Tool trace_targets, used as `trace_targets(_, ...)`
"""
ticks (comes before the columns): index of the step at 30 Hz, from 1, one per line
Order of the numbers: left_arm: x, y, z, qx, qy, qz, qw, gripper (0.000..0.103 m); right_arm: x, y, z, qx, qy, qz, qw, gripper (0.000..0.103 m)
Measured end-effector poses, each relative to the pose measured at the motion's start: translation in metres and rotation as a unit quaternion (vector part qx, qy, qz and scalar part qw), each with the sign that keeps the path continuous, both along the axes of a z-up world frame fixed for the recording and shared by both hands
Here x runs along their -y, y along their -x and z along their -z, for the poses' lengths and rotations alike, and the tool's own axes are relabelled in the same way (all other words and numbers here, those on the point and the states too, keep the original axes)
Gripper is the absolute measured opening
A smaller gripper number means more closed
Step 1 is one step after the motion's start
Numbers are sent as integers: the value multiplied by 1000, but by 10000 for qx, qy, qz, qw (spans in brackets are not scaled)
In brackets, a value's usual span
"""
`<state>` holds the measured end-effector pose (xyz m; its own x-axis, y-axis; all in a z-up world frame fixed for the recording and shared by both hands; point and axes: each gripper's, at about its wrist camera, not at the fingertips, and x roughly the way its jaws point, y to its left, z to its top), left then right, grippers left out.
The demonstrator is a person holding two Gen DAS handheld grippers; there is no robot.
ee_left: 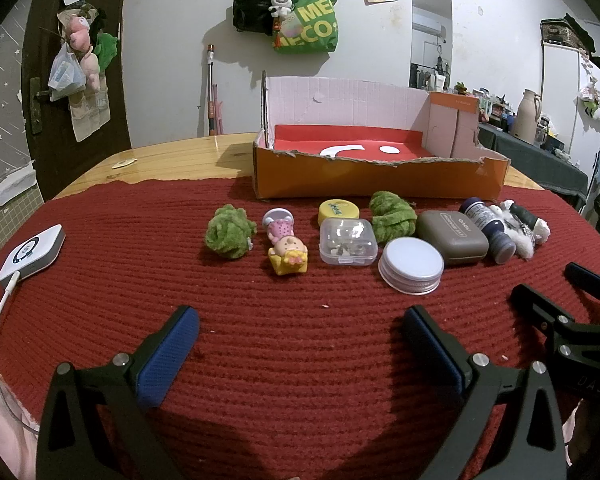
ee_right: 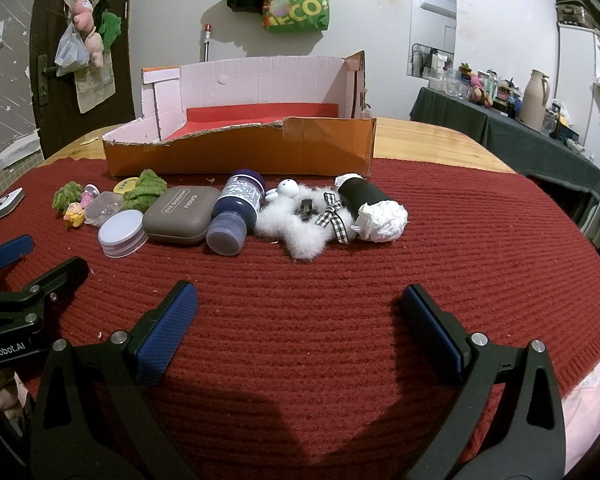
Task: Organize objects
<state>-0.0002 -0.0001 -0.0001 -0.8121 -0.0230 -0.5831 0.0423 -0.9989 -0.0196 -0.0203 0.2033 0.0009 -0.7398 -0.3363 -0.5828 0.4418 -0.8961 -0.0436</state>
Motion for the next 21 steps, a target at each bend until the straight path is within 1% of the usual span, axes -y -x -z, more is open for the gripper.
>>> trace_targets(21,0,0,0,4,13,-11,10000,103,-1,-1,0,-21,6,-54,10000,103)
